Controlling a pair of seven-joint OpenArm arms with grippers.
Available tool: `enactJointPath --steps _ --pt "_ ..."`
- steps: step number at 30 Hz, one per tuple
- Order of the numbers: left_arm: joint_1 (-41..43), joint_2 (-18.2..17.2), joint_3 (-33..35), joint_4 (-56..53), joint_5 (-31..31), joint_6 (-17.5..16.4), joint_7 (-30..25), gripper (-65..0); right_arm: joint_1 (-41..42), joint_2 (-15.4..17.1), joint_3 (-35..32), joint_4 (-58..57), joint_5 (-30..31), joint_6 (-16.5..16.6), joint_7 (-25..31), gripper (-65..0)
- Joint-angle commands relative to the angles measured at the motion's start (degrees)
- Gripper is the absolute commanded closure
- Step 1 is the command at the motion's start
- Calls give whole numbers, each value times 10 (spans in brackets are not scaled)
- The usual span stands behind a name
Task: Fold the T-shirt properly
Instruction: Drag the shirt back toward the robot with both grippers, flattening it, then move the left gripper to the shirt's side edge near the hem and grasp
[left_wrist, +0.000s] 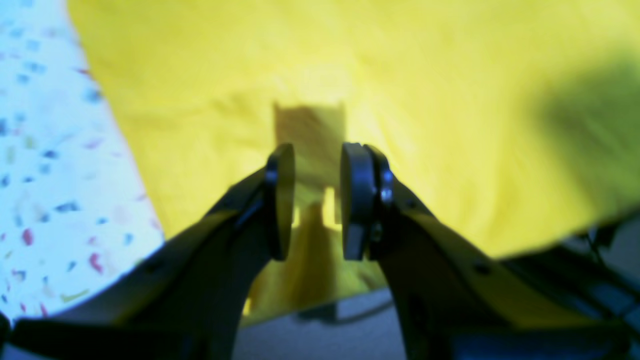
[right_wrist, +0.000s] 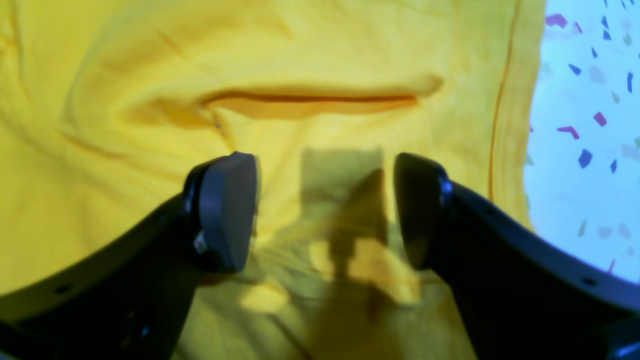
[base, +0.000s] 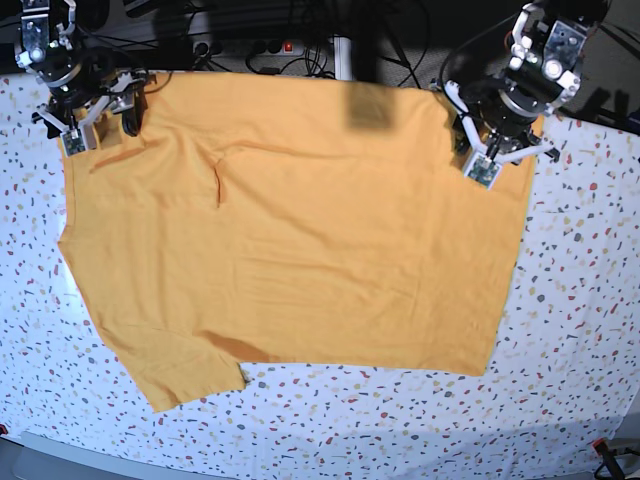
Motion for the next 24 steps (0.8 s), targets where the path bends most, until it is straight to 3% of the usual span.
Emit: enactJointPath --steps 1,7,15,20,24 --pt "-2 -5 -1 11 2 1 -6 -155 -3 9 3 28 2 -1 1 -426" --pt "-3 -5 -1 11 2 1 -16 -155 28 9 3 111 2 -4 -40 -426" --pt "-9 -5 -1 12 44 1 -20 -155 78 9 3 114 2 -20 -52 -426" --pt "-59 -5 -1 11 60 38 -19 -155 110 6 3 114 17 -21 -50 -426" --pt "-121 -5 -1 11 59 37 -19 -155 133 6 3 114 18 -21 -40 -426"
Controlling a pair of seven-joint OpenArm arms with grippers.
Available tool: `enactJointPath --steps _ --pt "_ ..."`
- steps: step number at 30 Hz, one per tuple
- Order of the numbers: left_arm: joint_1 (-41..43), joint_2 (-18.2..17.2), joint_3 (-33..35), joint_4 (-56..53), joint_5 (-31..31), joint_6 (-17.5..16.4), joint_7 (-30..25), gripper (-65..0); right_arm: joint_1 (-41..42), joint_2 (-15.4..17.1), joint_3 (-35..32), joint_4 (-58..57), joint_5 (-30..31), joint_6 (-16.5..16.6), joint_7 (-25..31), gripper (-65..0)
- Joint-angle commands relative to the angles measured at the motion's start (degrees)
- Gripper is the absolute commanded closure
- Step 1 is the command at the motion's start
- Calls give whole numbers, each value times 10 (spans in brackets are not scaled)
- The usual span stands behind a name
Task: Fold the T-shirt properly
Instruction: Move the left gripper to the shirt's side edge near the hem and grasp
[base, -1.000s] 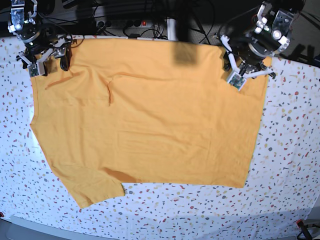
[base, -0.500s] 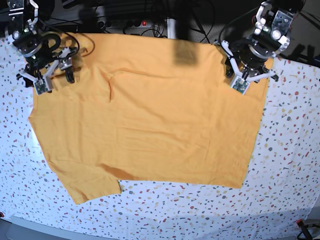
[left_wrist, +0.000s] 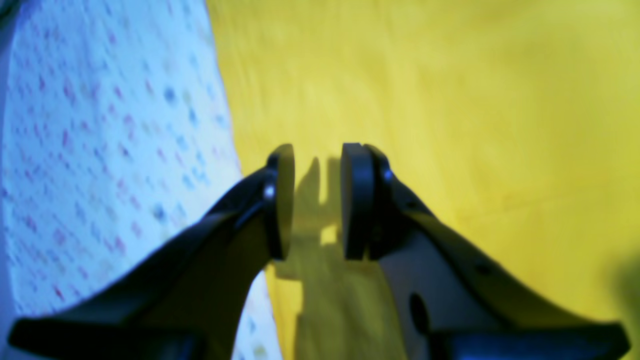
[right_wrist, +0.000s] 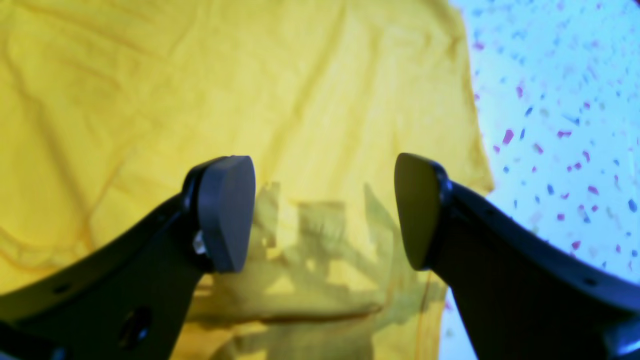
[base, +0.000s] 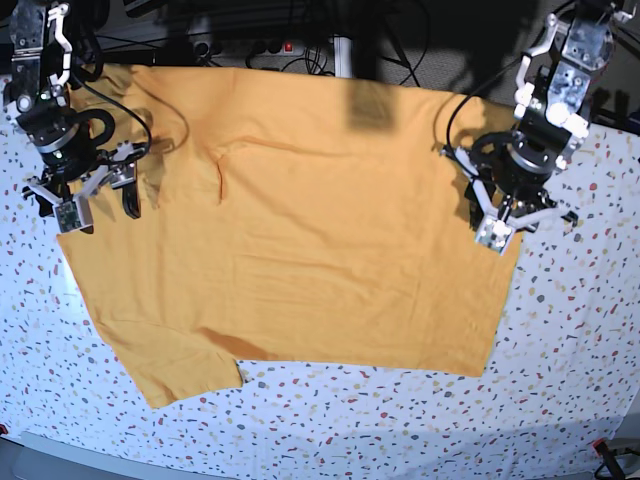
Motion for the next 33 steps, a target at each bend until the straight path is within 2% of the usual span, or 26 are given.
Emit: enactJointPath --steps 1,9,16,19,23,28,33 --pt "-24 -6 -2 11 5 5 -14 -155 10 9 5 9 3 -7 14 -426" --pt "-120 -10 -2 -38 -17 5 -16 -155 25 9 5 9 3 -6 -13 -426" --pt "-207 -10 -2 -103 -69 -18 -14 -155 38 9 5 9 4 -6 -16 -426" --pt "-246 -8 -2 -120 -87 -38 -18 -155 53 9 5 9 5 -6 -20 -426" --pt "-301 -7 -2 -173 -107 -48 -49 -155 65 9 5 9 6 -6 -30 -426" --pt "-380 8 -2 -323 -162 -102 -83 -155 65 9 5 9 24 -6 -44 -426" --pt "-471 45 -2 -542 -195 -164 -162 -155 65 9 5 9 38 -6 -54 -426"
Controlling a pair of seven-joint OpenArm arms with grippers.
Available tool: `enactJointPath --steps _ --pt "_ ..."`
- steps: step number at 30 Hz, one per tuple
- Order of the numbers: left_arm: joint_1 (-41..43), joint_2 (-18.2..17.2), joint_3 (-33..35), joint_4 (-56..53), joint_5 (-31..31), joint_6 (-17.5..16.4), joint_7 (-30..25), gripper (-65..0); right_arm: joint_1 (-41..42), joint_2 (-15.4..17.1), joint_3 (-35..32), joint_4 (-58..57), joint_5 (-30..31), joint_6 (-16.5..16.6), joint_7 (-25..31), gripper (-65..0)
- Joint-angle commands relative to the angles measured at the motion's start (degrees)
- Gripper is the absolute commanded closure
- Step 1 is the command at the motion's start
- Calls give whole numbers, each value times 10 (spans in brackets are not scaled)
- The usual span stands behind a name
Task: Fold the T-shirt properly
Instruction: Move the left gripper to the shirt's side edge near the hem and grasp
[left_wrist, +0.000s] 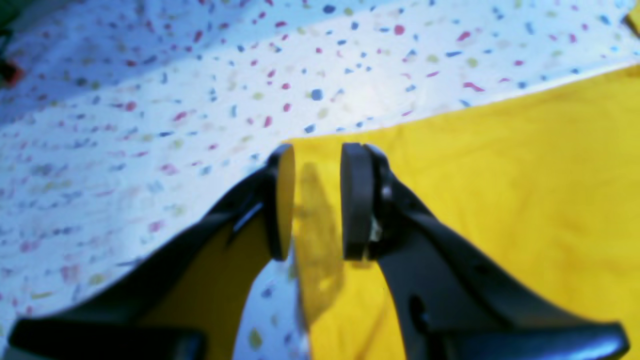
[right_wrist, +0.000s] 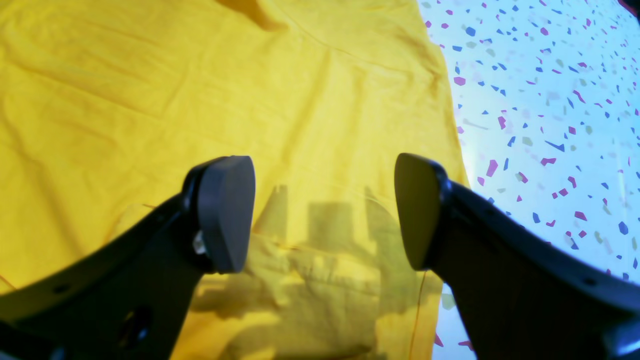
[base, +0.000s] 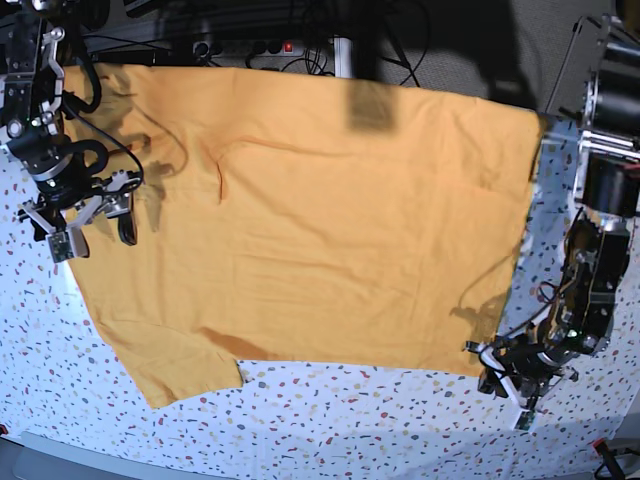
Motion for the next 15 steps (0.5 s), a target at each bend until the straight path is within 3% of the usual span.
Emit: enactJointPath --steps 1,6,10,15 --pt "-39 4 -3 -40 -6 -13 -27 -155 6 9 5 9 7 -5 6 -426" --pt "-145 46 -3 -330 -6 -35 -119 -167 6 9 5 9 33 -5 -34 -426" --pt "-197 64 -3 -504 -7 -59 -225 -229 6 9 5 9 33 -5 -48 -426" --pt "-188 66 -3 -534 -79 -61 -202 -236 6 9 5 9 33 -5 -59 -426"
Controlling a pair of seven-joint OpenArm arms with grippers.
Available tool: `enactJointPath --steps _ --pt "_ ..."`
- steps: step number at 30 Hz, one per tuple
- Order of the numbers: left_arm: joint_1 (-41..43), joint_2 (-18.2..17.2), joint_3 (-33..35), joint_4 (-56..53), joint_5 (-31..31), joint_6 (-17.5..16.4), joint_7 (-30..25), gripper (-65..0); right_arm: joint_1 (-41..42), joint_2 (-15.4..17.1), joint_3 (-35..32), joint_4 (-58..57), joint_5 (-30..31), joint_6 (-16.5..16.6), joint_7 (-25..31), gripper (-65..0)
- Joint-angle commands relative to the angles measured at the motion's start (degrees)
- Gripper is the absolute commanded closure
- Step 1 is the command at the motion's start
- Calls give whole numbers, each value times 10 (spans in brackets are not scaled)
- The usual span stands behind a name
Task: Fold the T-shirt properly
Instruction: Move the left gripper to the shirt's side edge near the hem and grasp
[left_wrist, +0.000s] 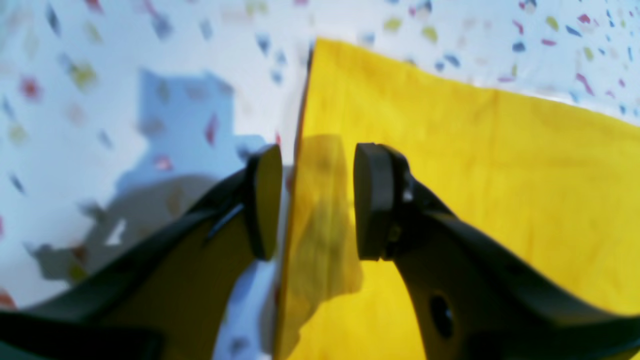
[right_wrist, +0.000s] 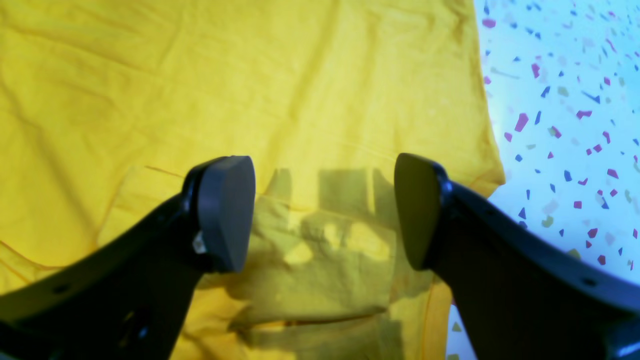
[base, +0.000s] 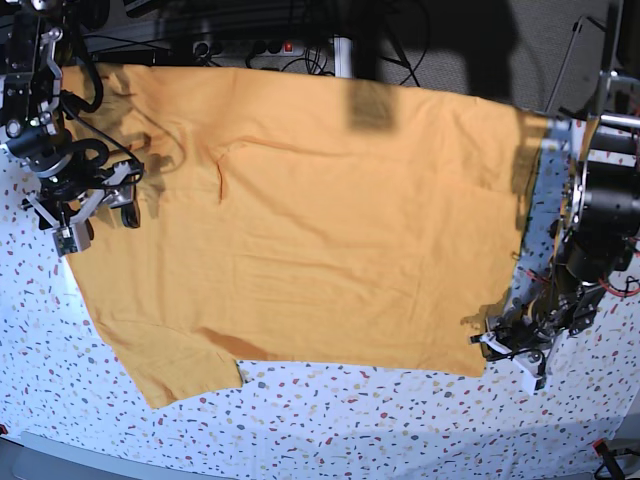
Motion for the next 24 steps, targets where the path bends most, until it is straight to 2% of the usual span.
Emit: enactJointPath --steps 1,4,14,17,20,23,24 --pt "-19 -2 -1 8 -24 -8 -3 -236 7 9 5 9 5 -5 11 -426" --pt "-11 -2 -1 8 -53 -24 9 -236 7 0 5 10 5 -5 11 -426" --pt "19 3 -1 8 -51 -24 -9 -234 7 -67 5 46 5 -4 11 -426" --pt "18 4 -1 8 -31 -19 -44 -234 7 -88 5 57 5 -3 10 -426" --pt "11 -2 -1 18 -12 25 -70 -234 6 -111 5 58 5 -3 7 -426" --pt "7 -3 -1 33 7 91 -94 -234 7 -132 5 58 5 -2 6 -426" --pt "8 -2 -1 34 9 103 -100 -234 7 -137 5 58 5 -2 6 -426"
